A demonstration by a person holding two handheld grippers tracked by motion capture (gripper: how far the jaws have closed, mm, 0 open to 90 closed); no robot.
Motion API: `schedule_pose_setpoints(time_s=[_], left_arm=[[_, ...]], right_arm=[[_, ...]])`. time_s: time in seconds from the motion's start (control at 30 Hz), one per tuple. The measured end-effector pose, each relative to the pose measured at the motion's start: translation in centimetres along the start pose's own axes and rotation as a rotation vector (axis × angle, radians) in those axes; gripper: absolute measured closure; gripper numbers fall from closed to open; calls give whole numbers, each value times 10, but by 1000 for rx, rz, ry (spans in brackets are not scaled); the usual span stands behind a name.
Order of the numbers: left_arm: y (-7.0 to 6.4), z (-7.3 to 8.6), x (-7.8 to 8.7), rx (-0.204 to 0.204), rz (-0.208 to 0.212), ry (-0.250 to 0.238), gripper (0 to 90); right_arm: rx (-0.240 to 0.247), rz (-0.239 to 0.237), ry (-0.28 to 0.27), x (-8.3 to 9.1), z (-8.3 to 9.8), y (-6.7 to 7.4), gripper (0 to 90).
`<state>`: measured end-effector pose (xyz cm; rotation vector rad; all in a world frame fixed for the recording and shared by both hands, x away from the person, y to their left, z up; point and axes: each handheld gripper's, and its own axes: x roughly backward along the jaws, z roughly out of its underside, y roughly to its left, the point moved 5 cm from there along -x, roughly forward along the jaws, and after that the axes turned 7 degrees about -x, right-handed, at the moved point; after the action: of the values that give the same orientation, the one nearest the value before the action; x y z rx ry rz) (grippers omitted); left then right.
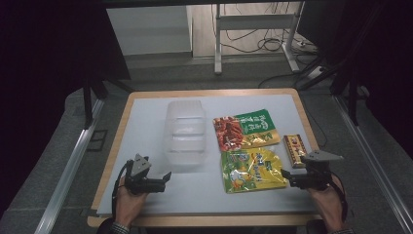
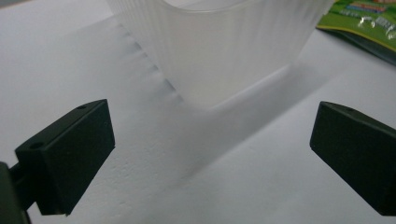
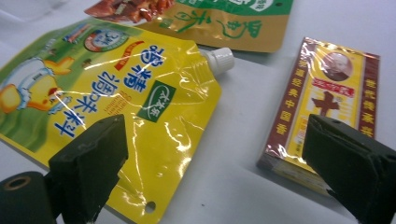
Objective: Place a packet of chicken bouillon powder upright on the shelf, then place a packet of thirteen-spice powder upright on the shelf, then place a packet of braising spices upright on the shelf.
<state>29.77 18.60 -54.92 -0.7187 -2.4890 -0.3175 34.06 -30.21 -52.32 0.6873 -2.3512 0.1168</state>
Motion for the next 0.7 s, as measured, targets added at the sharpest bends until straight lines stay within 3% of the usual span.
schedule_pose_setpoints(time_s=[0.17, 0.33, 0.4, 0.7], left_arm=[[0, -2, 0, -2, 4, -29, 0], [-5, -6, 2, -72, -24, -59, 0], [-6, -7, 3, -78, -28, -65, 0], [-8, -6, 1, -91, -5, -50, 11]], right_arm=[[-4, -16, 0, -2, 0, 0, 58], [19, -17, 19, -5, 1, 4, 55], [23, -18, 19, -6, 1, 5, 54], [18, -19, 9, -5, 1, 4, 52]])
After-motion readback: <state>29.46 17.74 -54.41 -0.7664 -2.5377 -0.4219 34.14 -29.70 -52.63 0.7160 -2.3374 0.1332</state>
